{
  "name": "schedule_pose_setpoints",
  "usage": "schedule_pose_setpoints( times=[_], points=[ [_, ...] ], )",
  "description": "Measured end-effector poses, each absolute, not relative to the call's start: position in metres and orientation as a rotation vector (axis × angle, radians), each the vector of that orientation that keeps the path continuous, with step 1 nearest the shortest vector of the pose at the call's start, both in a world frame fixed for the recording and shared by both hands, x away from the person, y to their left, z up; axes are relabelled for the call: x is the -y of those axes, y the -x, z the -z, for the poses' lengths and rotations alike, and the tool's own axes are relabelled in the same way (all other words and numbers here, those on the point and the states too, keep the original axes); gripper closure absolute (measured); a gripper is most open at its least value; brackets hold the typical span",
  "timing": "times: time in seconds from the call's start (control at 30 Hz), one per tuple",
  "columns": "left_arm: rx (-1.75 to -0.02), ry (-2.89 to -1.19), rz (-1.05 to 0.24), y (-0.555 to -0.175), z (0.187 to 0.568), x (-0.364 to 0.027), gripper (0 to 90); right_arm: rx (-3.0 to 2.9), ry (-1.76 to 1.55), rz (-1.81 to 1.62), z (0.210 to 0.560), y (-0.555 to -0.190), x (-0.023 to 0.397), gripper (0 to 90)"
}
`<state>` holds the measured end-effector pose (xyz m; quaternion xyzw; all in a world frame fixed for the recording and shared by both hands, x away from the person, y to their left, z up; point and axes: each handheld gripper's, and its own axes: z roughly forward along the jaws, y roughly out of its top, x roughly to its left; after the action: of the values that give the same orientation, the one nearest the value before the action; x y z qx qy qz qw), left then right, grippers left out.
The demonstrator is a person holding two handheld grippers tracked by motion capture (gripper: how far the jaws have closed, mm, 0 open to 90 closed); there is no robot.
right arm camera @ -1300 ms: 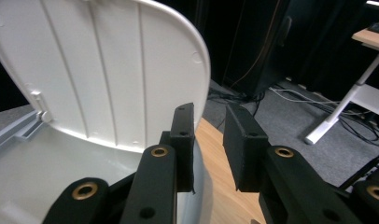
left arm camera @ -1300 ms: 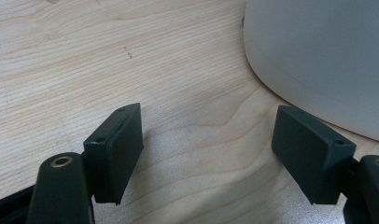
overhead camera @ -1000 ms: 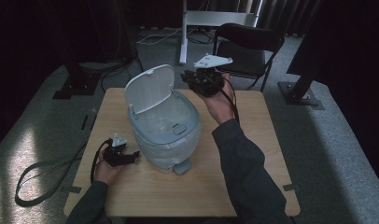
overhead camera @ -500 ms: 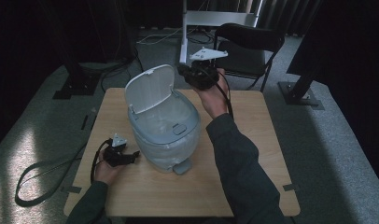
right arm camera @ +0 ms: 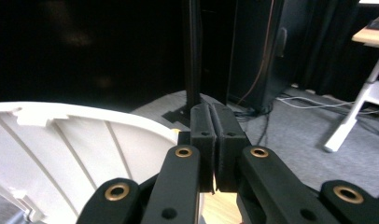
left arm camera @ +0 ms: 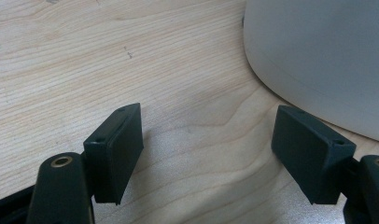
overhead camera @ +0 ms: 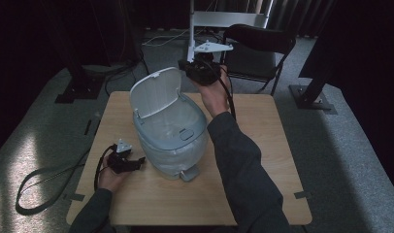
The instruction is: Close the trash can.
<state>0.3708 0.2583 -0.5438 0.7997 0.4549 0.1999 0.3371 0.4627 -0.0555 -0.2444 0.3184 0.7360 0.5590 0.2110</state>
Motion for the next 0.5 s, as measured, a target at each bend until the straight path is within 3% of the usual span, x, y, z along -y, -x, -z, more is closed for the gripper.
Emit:
schedule_pose_setpoints(
  times=[0.5],
  points=[
    [-1.186,-2.084,-0.520,-0.3708,0.5438,-0.2583,25.2,-2.078,-0.885,-1.625,0.2364,-0.4629,0.0476,89.6]
  ],
)
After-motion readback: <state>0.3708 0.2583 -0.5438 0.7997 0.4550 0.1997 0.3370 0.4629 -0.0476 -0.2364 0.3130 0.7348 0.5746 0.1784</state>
